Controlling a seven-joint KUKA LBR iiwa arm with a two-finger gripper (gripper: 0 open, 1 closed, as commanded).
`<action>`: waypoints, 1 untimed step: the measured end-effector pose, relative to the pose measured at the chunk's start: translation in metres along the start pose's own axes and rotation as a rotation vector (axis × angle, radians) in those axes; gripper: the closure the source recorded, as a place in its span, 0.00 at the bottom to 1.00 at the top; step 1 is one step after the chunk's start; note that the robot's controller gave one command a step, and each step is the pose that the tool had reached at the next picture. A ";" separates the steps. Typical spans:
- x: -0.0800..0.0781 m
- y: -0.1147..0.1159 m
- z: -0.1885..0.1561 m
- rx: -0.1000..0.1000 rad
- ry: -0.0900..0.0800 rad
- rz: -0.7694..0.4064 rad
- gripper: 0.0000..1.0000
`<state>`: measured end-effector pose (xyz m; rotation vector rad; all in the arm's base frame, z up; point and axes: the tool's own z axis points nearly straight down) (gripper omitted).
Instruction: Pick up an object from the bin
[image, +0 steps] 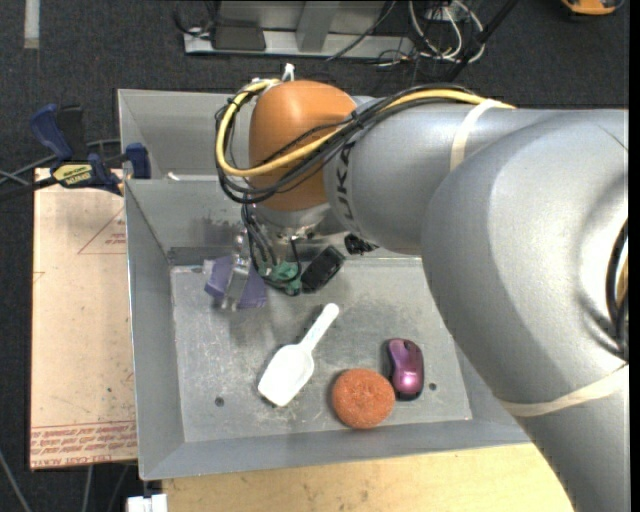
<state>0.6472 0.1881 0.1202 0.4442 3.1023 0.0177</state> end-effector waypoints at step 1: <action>-0.001 0.001 -0.013 -0.003 -0.004 0.000 1.00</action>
Offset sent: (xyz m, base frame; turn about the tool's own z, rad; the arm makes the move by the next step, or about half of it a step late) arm -0.0001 0.0000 0.0227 0.0000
